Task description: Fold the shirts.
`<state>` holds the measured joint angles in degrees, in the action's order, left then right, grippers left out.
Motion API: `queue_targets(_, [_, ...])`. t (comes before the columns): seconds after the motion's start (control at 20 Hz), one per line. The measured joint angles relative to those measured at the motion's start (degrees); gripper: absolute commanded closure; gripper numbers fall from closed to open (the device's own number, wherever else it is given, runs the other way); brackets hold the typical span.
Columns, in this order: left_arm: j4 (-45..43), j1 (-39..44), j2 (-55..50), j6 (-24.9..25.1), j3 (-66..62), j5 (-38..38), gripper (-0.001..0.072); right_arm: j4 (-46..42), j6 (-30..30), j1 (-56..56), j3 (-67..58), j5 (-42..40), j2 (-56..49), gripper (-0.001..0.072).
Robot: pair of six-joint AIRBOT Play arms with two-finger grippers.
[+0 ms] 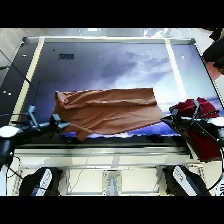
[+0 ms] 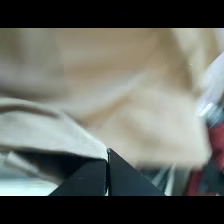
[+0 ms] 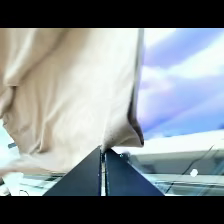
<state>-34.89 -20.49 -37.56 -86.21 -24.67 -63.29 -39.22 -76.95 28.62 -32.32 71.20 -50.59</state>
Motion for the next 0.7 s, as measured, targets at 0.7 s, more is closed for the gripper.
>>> queue_targets(0.7, [-1.1, 4.6, -29.6, 18.8, -29.0, 12.9, 0.0696, -7.4, -4.4, -18.0, -27.1, -16.5, -22.8, 0.0704])
